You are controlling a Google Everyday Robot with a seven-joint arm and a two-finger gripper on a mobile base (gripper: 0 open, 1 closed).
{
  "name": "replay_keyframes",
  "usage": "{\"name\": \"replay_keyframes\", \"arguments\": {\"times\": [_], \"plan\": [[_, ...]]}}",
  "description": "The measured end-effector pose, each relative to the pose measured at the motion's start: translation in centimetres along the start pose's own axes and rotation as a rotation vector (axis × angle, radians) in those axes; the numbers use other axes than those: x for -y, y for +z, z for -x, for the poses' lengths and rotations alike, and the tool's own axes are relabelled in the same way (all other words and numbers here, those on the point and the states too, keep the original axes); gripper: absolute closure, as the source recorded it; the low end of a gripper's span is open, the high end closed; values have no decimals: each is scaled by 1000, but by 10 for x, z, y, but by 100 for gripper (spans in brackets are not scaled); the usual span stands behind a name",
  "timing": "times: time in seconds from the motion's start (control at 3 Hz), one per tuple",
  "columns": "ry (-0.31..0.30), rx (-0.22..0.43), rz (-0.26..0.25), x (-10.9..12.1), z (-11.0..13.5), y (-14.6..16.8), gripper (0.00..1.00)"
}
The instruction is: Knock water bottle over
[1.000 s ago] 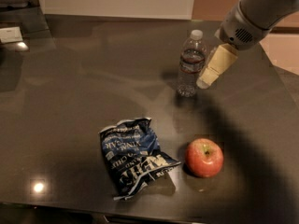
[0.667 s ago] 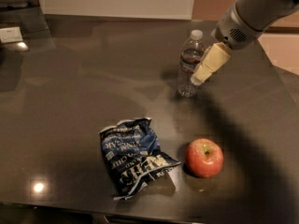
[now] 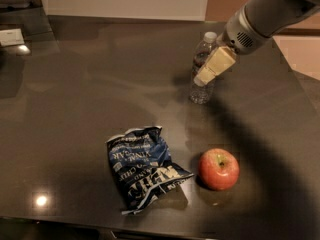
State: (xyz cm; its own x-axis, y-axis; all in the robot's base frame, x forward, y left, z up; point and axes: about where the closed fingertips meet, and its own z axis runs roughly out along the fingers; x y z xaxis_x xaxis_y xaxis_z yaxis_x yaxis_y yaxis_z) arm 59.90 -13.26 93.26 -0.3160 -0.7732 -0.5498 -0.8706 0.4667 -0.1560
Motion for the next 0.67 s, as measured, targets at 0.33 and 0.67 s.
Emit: {"name": "replay_keyframes", "arguments": {"times": [0.33, 0.67], "plan": [[12, 27, -3, 4, 3, 0, 39], [14, 43, -5, 7, 7, -4, 63]]}}
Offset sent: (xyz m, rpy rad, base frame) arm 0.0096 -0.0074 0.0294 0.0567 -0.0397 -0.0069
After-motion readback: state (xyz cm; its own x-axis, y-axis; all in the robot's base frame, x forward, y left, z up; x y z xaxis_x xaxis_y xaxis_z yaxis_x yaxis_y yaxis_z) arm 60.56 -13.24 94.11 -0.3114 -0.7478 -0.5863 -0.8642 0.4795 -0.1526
